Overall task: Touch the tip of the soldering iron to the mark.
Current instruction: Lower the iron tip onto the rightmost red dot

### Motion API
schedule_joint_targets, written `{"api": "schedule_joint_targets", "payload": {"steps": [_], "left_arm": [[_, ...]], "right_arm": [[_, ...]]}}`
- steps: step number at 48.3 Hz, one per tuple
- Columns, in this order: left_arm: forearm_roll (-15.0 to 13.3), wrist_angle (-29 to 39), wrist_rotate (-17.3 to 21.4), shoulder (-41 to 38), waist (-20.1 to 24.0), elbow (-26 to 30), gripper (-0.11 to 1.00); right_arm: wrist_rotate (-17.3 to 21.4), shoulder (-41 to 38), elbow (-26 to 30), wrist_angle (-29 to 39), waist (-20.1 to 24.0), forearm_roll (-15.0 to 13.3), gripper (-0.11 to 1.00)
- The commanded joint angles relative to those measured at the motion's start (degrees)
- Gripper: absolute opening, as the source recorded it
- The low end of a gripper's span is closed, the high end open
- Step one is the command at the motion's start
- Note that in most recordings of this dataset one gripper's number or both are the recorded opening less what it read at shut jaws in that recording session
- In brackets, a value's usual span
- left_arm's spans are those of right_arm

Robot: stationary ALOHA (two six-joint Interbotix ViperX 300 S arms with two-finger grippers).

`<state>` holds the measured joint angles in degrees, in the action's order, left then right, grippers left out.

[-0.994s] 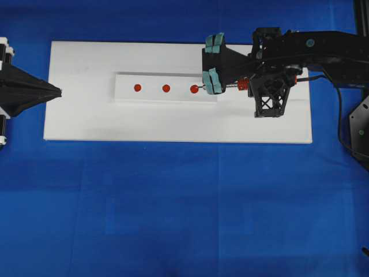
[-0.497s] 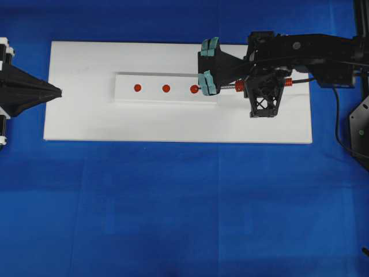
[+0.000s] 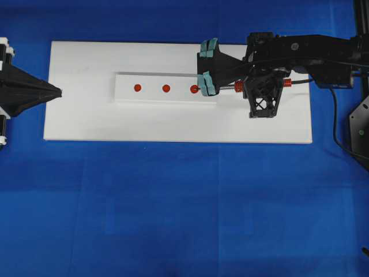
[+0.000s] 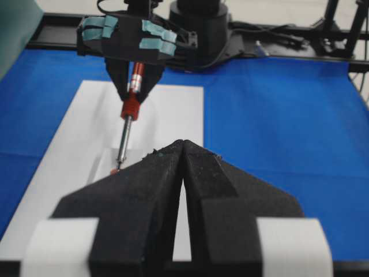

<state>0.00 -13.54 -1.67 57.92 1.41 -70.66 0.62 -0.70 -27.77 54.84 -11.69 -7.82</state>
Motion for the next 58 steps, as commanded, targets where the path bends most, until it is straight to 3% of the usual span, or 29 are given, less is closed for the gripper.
{"api": "schedule_joint_targets", "payload": {"steps": [1,58], "left_arm": [[0.09,-0.35,0.0,-0.44,0.0,0.44,0.0],[0.09,-0.35,0.0,-0.35,0.0,0.53,0.0]], "right_arm": [[0.0,0.7,0.44,-0.18,0.09,0.18,0.06],[0.35,0.7,0.18,-0.79,0.09,0.18,0.06]]}}
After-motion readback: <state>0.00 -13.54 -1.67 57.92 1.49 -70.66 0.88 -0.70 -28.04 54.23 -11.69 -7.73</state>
